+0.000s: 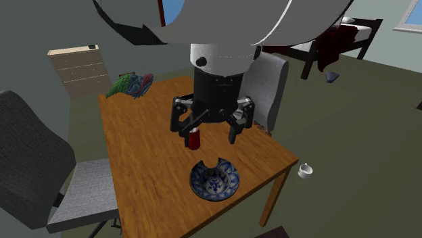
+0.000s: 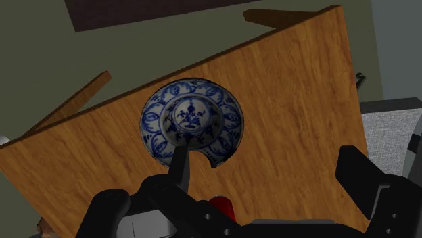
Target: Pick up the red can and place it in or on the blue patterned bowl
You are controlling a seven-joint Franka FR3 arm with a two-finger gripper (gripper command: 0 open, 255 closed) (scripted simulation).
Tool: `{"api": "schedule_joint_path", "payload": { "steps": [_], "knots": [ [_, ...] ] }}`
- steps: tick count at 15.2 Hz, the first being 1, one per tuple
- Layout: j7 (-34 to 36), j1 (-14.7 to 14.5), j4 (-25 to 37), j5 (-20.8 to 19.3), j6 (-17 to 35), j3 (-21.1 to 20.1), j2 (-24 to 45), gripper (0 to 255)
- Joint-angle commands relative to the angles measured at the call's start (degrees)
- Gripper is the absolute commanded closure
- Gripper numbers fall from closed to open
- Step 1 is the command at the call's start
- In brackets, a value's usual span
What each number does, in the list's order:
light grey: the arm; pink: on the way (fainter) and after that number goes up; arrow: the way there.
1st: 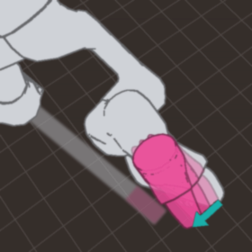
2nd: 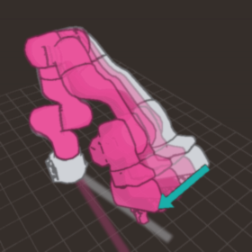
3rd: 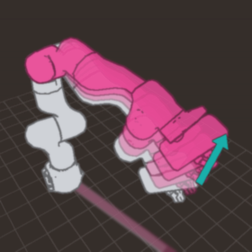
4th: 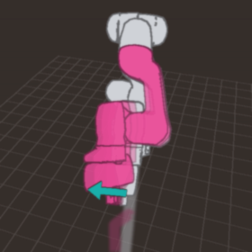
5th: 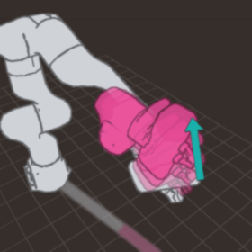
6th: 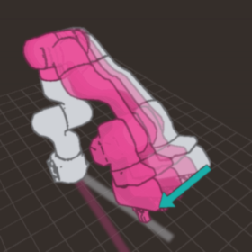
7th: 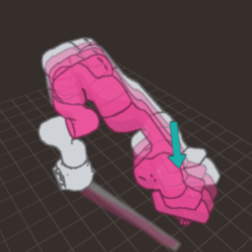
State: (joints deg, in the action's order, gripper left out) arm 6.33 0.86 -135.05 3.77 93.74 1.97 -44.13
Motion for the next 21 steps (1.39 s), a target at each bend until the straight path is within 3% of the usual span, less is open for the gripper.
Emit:
{"api": "schedule_joint_path", "payload": {
  "steps": [1,11,21],
  "knots": [
    [0.00,0.00,0.00,0.00,0.00,0.00,0.00,0],
    [-0.36,-0.02,2.67,-0.99,16.31,-0.55,19.24,0],
    [-0.03,0.15,13.11,-2.33,27.27,-0.76,40.88,0]
  ]
}}
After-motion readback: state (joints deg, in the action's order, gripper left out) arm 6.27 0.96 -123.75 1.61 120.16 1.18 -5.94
